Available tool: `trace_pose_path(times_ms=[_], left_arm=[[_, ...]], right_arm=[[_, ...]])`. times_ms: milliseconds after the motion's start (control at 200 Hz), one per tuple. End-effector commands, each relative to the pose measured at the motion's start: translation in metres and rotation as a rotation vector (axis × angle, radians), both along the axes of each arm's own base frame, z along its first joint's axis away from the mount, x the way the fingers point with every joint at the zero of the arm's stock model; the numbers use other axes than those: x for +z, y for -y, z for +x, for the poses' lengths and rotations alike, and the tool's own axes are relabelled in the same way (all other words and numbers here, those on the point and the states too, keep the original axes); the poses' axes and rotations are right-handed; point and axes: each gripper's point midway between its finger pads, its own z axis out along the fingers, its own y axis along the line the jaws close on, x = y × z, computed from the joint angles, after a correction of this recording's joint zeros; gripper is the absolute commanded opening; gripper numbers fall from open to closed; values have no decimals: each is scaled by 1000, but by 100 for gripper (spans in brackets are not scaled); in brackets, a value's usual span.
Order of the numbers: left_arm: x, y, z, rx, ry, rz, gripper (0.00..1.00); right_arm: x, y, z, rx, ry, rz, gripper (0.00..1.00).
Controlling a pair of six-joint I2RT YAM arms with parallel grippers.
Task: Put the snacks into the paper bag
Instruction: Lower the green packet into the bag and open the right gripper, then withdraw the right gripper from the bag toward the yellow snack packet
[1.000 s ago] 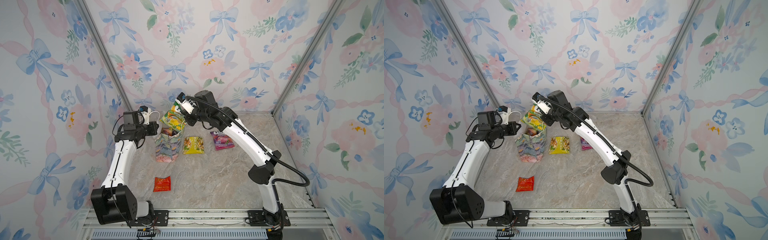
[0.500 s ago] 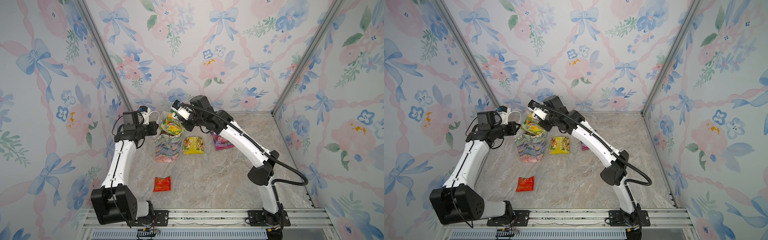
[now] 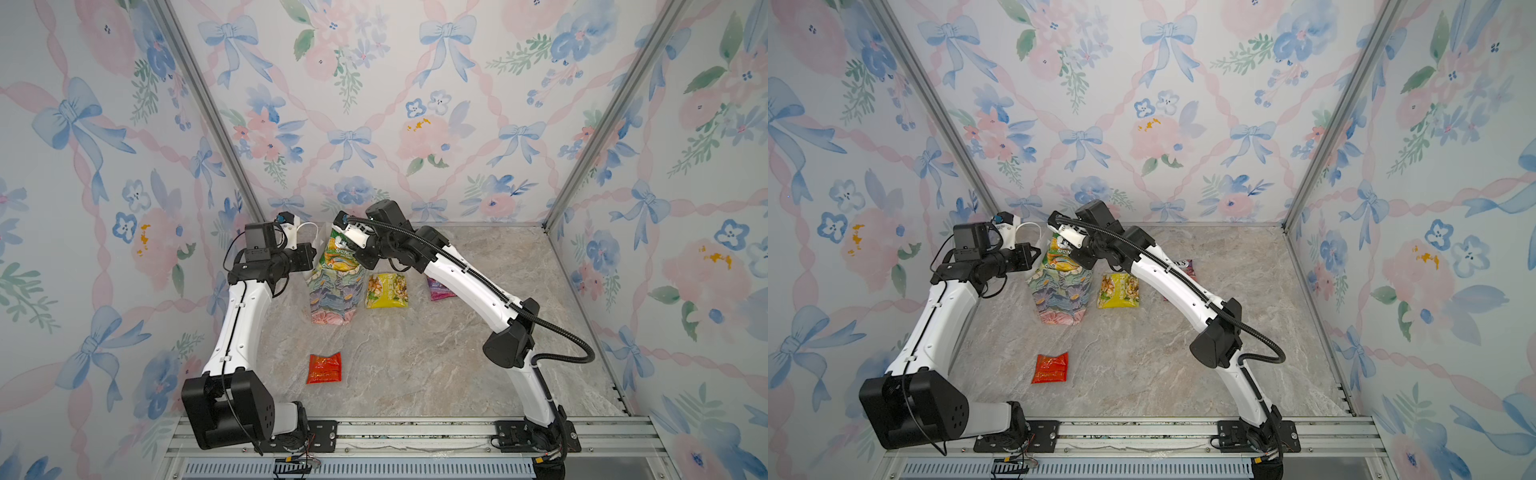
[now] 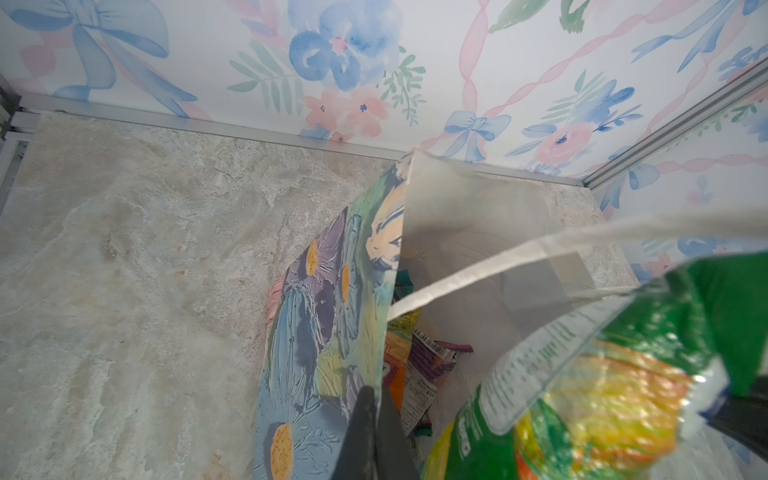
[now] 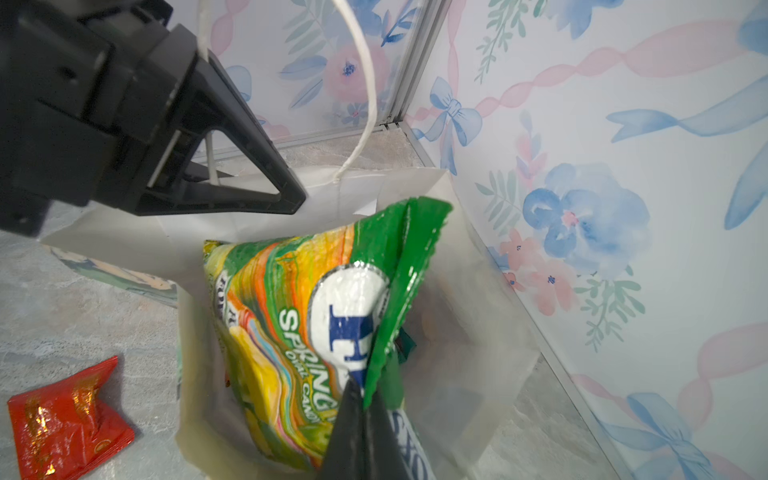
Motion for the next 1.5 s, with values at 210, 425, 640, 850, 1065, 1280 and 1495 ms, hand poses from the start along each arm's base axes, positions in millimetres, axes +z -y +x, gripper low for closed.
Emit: trace_pose_path(times_ms=[210,425,640,850,1065,1280,1495], left_arm=[[-3,1,-3,-2,-15,-24,0],[-3,1,-3,-4,-16,-29,0],[-2,-1,-3,1,-13,-31,0],[0,-4,-3,12,-6,-32,0],[4,-15,-4,69,12,-3,0],[5,-25,-4,118,20,9,0],[1,-24,-2,109,8,-3,0]], right_arm=[[42,-23,18,-46,69,181,69],[97,-8,13,-99,99,313,99],[142,26,3,-182,115,410,97],[138,71,-3,-278,65,416,97],[77,133,15,-422,-172,417,97],[-31,194,38,-610,-442,380,85],[-121,212,44,-690,-626,309,76]])
